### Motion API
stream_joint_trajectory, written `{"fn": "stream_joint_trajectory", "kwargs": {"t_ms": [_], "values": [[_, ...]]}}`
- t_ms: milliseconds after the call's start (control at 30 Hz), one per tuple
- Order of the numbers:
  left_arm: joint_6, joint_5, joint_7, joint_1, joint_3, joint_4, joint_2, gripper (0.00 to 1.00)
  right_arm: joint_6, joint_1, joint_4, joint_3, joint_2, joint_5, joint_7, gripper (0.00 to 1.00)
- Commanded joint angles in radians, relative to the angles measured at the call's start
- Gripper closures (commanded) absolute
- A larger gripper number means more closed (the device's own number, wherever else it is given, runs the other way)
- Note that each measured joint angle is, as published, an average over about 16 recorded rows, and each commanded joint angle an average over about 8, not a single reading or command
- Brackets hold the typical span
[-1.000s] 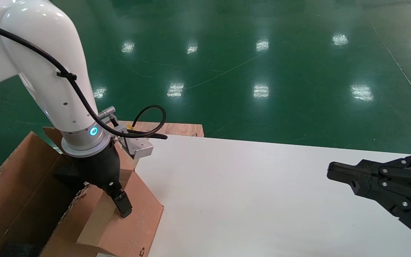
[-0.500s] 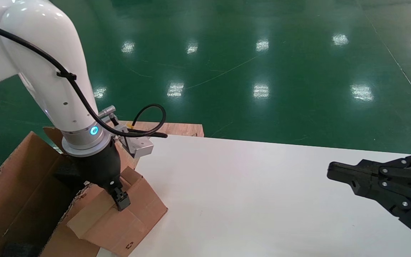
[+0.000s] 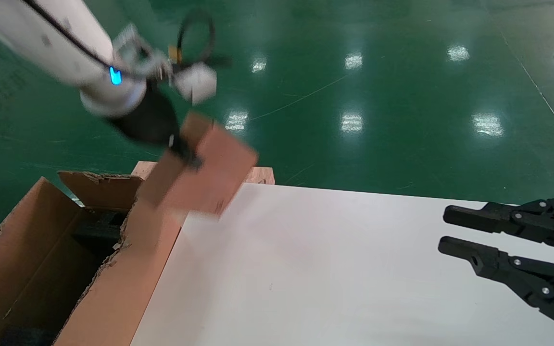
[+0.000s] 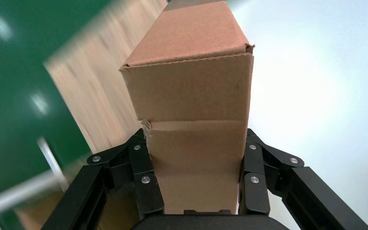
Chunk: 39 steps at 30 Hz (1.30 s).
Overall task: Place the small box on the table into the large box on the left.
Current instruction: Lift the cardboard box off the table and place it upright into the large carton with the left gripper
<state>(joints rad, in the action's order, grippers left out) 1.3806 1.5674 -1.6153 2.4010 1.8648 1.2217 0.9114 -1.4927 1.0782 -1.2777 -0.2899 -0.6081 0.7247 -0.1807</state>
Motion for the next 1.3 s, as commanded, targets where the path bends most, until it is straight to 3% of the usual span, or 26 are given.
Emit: {"fn": "stream_joint_trajectory", "kwargs": {"t_ms": [33, 200, 467, 800, 1033, 1300], "values": [[-0.043, 0.031, -0.014, 0.04, -0.022, -0.01, 0.001, 1.0, 0.0, 0.0, 0.0, 0.0, 0.0, 0.0, 0.0, 0.0], [-0.074, 0.097, 0.022, 0.111, -0.034, -0.045, -0.035, 1.0, 0.0, 0.0, 0.0, 0.0, 0.0, 0.0, 0.0, 0.0], [-0.055, 0.197, 0.194, 0.178, -0.001, -0.145, -0.105, 1.0, 0.0, 0.0, 0.0, -0.001, 0.0, -0.001, 0.0, 0.0], [0.11, 0.253, 0.392, 0.342, 0.031, -0.162, -0.217, 1.0, 0.001, 0.0, 0.0, -0.001, 0.001, -0.001, 0.001, 0.0], [0.201, 0.248, 0.384, 0.403, 0.079, -0.067, -0.314, 1.0, 0.001, 0.0, 0.0, -0.002, 0.001, -0.001, 0.001, 0.0], [0.216, 0.146, 0.302, 0.423, 0.236, 0.023, -0.366, 1.0, 0.001, 0.001, 0.0, -0.002, 0.001, -0.002, 0.001, 0.0]]}}
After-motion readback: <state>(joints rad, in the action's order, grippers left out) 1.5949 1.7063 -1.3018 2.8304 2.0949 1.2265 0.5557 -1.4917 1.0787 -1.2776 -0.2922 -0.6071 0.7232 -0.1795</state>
